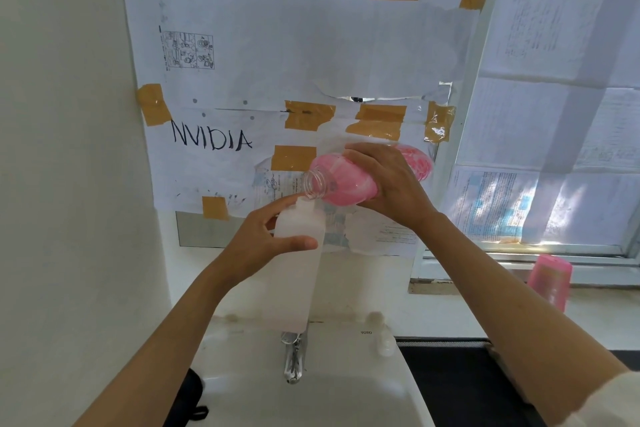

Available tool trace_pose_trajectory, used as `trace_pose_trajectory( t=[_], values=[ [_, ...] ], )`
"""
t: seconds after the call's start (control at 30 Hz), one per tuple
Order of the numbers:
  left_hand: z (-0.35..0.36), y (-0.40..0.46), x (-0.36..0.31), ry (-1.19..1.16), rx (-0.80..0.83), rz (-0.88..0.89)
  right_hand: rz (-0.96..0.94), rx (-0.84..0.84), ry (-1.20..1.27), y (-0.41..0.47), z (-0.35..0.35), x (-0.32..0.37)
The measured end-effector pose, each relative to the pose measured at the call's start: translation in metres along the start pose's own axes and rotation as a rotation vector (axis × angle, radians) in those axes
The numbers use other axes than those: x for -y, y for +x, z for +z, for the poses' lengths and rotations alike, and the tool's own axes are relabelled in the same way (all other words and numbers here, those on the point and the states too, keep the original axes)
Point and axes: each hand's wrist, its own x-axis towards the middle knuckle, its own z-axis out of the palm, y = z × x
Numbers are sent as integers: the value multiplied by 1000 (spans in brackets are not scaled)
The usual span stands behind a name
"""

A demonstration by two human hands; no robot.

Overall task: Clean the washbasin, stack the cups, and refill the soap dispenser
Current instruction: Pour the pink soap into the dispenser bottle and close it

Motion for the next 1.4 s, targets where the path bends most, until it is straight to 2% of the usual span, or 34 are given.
trace_pose_trajectory(
  t=[1.4],
  values=[
    [3,-7,-10,-4,-28,18,-77,1,-9,4,-4,-2]
  ],
)
